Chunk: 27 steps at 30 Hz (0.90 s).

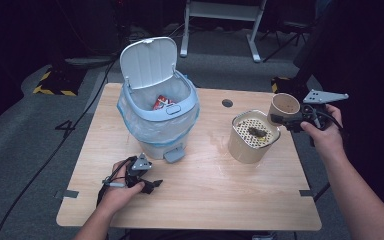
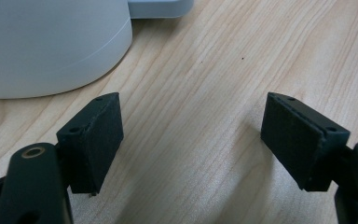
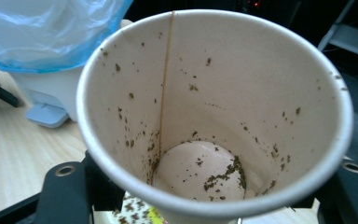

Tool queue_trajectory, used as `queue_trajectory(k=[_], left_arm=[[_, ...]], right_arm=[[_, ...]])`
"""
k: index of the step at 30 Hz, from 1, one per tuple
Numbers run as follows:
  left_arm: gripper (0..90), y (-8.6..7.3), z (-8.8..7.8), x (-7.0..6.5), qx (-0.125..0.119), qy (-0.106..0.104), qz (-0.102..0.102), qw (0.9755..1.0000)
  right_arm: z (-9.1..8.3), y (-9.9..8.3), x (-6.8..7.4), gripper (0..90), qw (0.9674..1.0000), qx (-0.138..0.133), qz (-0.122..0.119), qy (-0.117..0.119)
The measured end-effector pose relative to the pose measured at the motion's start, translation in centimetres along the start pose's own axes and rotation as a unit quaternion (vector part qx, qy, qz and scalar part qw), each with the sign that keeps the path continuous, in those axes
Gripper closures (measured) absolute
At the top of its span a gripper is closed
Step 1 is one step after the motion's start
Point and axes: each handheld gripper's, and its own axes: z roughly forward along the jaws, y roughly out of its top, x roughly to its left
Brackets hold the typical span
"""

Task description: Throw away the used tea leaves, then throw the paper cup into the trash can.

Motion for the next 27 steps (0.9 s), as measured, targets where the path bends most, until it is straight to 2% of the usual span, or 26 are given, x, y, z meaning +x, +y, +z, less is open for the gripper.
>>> queue_trajectory(k=[4,14,21,27], left_arm=[[21.3,0.0,0.0,0.0,0.000,0.000,0.000,1.0000],[21.3,0.0,0.0,0.0,0.000,0.000,0.000,1.0000],[21.1,0.0,0.0,0.0,0.000,0.000,-0.001,1.0000],[21.1,-0.1,-0.1,0.2,0.000,-0.004,0.002,1.0000]], right_arm=[[-0.1,0.3,0.1,31.6,0.9999,0.006,0.004,0.007],[0.2,1.3,0.7,31.4,0.9997,0.007,-0.013,0.019],[0.8,2.9,1.5,31.0,0.9991,0.001,-0.035,0.024],[1.6,5.1,2.6,30.9,0.9981,-0.005,-0.050,0.037]])
